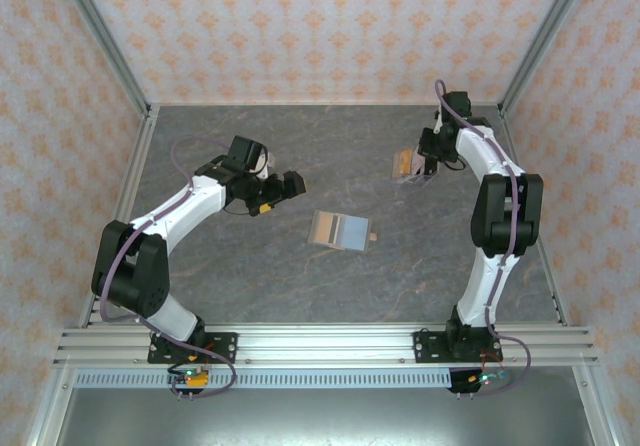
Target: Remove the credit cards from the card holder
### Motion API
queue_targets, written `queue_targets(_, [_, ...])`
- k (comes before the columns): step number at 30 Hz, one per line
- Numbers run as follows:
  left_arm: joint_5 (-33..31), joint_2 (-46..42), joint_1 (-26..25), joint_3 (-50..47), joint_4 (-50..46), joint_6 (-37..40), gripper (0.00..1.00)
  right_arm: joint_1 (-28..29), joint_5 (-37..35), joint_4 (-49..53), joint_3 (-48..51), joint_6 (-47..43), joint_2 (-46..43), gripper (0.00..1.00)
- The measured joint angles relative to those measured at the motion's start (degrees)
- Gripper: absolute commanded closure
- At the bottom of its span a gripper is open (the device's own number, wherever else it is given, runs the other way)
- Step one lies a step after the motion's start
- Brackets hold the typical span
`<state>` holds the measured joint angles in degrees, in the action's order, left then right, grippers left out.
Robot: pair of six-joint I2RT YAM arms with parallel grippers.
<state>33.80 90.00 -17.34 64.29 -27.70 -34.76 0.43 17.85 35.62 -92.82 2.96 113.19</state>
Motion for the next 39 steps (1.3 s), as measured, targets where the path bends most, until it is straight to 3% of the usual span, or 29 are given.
queue_targets(7, [0.0, 0.0, 0.0, 0.0, 0.0, -0.3, 0.0, 0.0, 0.8, -0.5, 1.5, 1.9, -2.2, 0.68])
queue_targets(26, [0.0, 0.0, 0.0, 0.0, 0.0, -0.3, 0.0, 0.0, -0.1, 4.7, 0.3, 6.6, -0.6, 0.66])
queue_targets(29, [0.0, 0.0, 0.0, 0.0, 0.0, -0.3, 0.0, 0.0, 0.1, 4.9, 0.3, 7.1, 0.0, 0.72])
queue_targets(34, [0.0, 0.0, 0.0, 0.0, 0.0, -0.3, 0.0, 0.0, 0.6, 4.7, 0.3, 7.8, 0.0, 0.92])
queue_targets(39, [0.0, 0.0, 0.0, 0.0, 0.0, -0.3, 0.0, 0.0, 0.3, 2.1, 2.0, 8.0, -1.4, 0.98])
